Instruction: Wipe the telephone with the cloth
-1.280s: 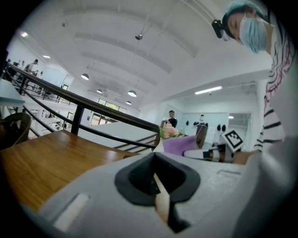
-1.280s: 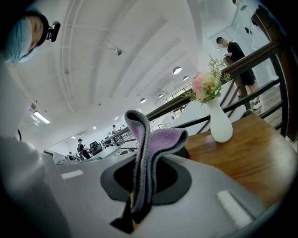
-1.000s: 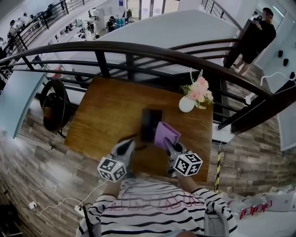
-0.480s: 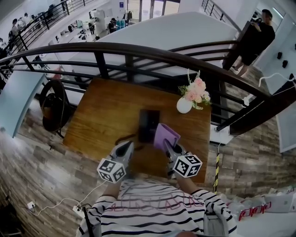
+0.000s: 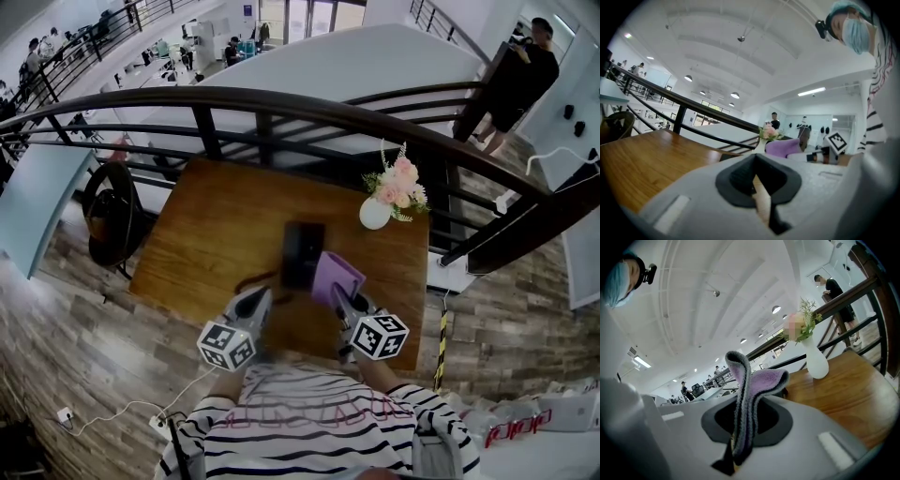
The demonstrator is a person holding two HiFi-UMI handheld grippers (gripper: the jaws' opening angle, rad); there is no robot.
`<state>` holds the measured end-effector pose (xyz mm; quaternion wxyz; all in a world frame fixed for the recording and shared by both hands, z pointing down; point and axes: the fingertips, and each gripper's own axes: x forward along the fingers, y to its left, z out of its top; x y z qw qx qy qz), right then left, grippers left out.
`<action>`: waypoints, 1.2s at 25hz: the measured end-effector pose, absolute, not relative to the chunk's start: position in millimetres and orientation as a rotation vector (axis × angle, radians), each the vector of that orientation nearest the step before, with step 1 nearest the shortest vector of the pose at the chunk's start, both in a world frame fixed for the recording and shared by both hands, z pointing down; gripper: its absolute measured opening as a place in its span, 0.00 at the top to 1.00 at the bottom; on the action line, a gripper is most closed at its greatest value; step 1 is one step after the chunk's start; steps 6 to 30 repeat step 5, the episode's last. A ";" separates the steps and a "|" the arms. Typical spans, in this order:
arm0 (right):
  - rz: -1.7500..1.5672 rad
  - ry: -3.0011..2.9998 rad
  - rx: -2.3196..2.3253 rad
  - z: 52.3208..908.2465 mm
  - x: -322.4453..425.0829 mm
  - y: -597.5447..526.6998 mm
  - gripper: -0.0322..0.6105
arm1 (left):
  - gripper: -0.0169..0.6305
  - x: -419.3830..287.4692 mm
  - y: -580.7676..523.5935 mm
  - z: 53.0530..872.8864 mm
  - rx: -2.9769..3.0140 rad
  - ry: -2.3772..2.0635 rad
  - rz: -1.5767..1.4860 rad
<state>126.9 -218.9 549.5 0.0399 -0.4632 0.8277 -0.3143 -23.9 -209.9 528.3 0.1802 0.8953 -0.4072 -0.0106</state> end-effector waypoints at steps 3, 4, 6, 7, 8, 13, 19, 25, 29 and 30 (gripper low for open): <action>-0.972 2.533 -1.416 549.8 127.2 -220.8 0.89 | 0.97 -23.8 -211.2 526.7 2.529 -1.155 -0.029; -0.974 2.532 -1.415 549.8 127.1 -221.0 0.89 | 0.97 -23.8 -211.4 526.4 2.529 -1.155 -0.028; -0.975 2.531 -1.413 549.8 127.0 -221.2 0.90 | 0.97 -23.8 -211.5 526.1 2.529 -1.156 -0.028; -0.975 2.531 -1.413 549.8 127.0 -221.2 0.90 | 0.97 -23.8 -211.5 526.1 2.529 -1.156 -0.028; -0.975 2.531 -1.413 549.8 127.0 -221.2 0.90 | 0.97 -23.8 -211.5 526.1 2.529 -1.156 -0.028; -0.975 2.531 -1.413 549.8 127.0 -221.2 0.90 | 0.97 -23.8 -211.5 526.1 2.529 -1.156 -0.028; -0.975 2.531 -1.413 549.8 127.0 -221.2 0.90 | 0.97 -23.8 -211.5 526.1 2.529 -1.156 -0.028; -0.975 2.531 -1.413 549.8 127.0 -221.2 0.90 | 0.97 -23.8 -211.5 526.1 2.529 -1.156 -0.028; -0.975 2.531 -1.413 549.8 127.0 -221.2 0.90 | 0.97 -23.8 -211.5 526.1 2.529 -1.156 -0.028; -0.975 2.531 -1.413 549.8 127.0 -221.2 0.90 | 0.97 -23.8 -211.5 526.1 2.529 -1.156 -0.028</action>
